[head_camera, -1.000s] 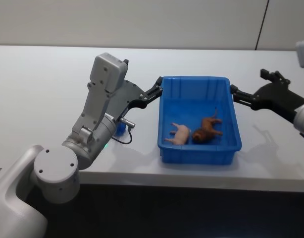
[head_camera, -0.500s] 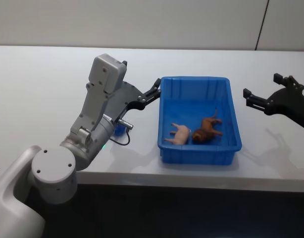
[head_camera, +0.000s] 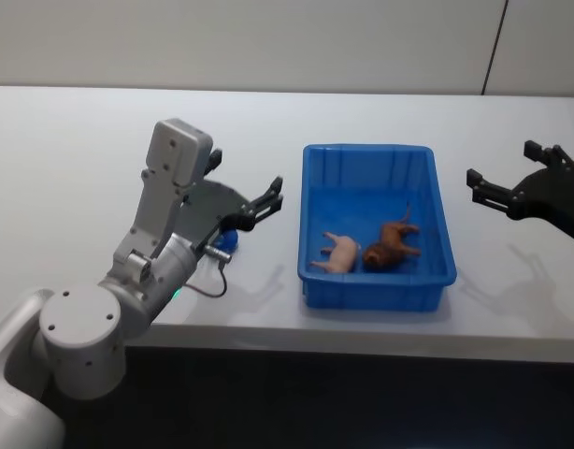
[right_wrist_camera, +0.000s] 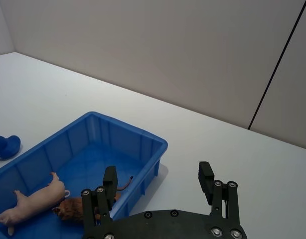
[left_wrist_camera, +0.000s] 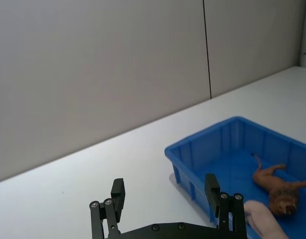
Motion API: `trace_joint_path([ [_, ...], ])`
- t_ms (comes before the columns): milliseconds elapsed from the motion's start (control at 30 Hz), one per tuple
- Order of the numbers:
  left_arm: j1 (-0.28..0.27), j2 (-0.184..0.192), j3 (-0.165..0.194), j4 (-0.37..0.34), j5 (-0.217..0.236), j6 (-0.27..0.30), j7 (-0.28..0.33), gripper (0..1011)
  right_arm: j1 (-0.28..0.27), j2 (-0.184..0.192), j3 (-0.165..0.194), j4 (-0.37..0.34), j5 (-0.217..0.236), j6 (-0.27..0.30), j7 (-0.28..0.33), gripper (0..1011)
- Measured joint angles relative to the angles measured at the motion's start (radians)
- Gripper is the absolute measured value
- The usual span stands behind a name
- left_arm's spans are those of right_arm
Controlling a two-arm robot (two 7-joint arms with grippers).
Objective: Pick up the two dolls from the table and place them into the box.
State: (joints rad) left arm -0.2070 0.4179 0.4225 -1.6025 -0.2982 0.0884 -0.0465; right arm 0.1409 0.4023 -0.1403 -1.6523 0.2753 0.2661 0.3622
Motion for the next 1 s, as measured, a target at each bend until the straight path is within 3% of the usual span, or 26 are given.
trace_joint_path([
  [200,0.006,0.013,-0.011,0.036,-0.034,0.037,-0.032,1003,-0.003,0.003,0.002,-0.001,0.003,-0.002,0.000,1001],
  [433,0.000,0.021,-0.020,0.095,-0.043,0.079,-0.083,1003,-0.005,0.004,0.003,-0.002,0.005,-0.003,0.000,1001],
  [1000,-0.064,0.012,-0.031,0.256,0.027,0.118,-0.207,1003,-0.006,0.006,0.005,-0.002,0.006,-0.005,0.000,1001],
])
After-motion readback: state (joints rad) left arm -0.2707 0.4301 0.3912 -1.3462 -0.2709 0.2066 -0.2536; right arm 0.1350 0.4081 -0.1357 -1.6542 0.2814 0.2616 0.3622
